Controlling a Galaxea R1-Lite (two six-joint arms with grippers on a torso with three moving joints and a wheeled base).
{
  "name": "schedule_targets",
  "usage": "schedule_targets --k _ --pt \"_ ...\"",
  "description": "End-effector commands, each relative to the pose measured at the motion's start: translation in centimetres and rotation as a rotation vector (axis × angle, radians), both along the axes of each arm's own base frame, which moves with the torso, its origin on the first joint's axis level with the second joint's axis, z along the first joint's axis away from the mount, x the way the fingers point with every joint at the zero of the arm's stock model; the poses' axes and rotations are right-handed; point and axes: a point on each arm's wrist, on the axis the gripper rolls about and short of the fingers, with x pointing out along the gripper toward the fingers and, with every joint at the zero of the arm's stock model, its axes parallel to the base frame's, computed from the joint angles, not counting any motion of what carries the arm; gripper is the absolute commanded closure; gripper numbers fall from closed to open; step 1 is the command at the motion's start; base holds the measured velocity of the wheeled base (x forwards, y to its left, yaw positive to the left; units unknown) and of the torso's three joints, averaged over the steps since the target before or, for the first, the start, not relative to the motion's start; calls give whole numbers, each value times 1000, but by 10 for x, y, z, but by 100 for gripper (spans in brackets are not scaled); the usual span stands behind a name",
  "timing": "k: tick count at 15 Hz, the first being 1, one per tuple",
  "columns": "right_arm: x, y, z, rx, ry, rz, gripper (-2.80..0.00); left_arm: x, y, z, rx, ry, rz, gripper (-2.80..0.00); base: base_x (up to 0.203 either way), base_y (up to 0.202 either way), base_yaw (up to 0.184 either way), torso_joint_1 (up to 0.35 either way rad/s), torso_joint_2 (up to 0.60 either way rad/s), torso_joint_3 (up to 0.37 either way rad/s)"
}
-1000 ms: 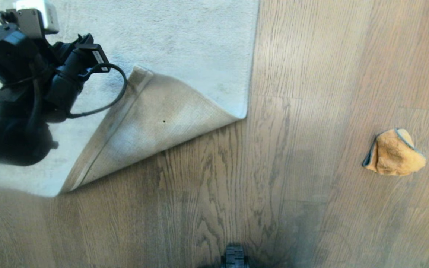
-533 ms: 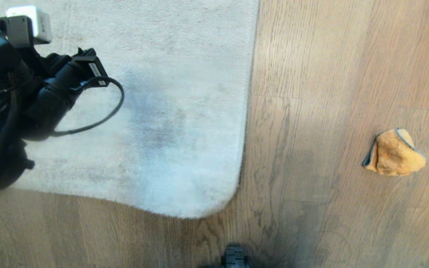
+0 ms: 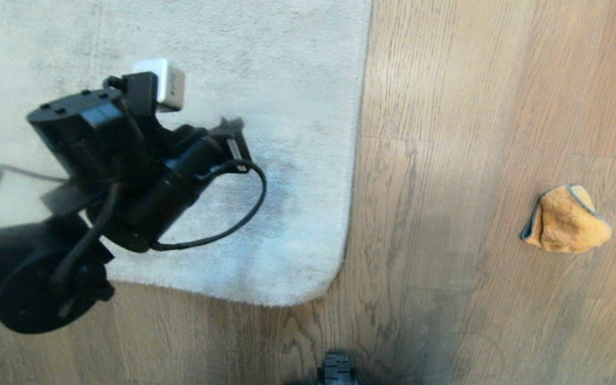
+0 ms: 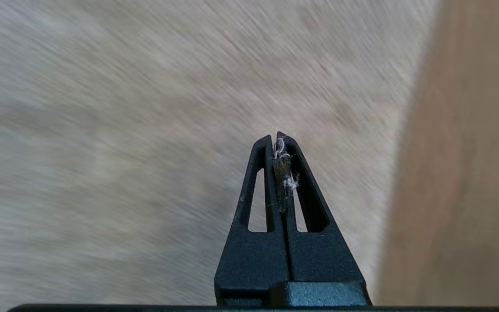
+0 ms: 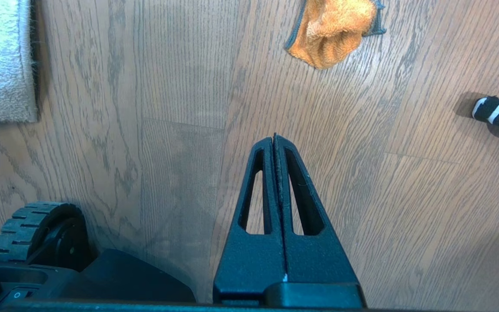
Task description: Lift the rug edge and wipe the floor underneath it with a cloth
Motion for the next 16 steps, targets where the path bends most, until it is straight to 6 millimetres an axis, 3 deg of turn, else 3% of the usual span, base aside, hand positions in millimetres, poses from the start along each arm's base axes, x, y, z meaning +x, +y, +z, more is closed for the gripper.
schedule_targets --k 1,5,8,16 --pt "0 0 0 0 1 1 0 3 -44 -39 48 102 -100 0 0 0 0 0 0 0" --pt "0 0 0 -1 1 1 0 -2 -88 -76 107 186 -203 0 0 0 0 0 0 0" --pt "0 0 0 -1 1 1 0 -16 -109 -84 69 239 -268 0 0 0 0 0 0 0" --pt "0 0 0 -1 1 1 0 -44 -111 -105 296 521 -304 0 0 0 0 0 0 0"
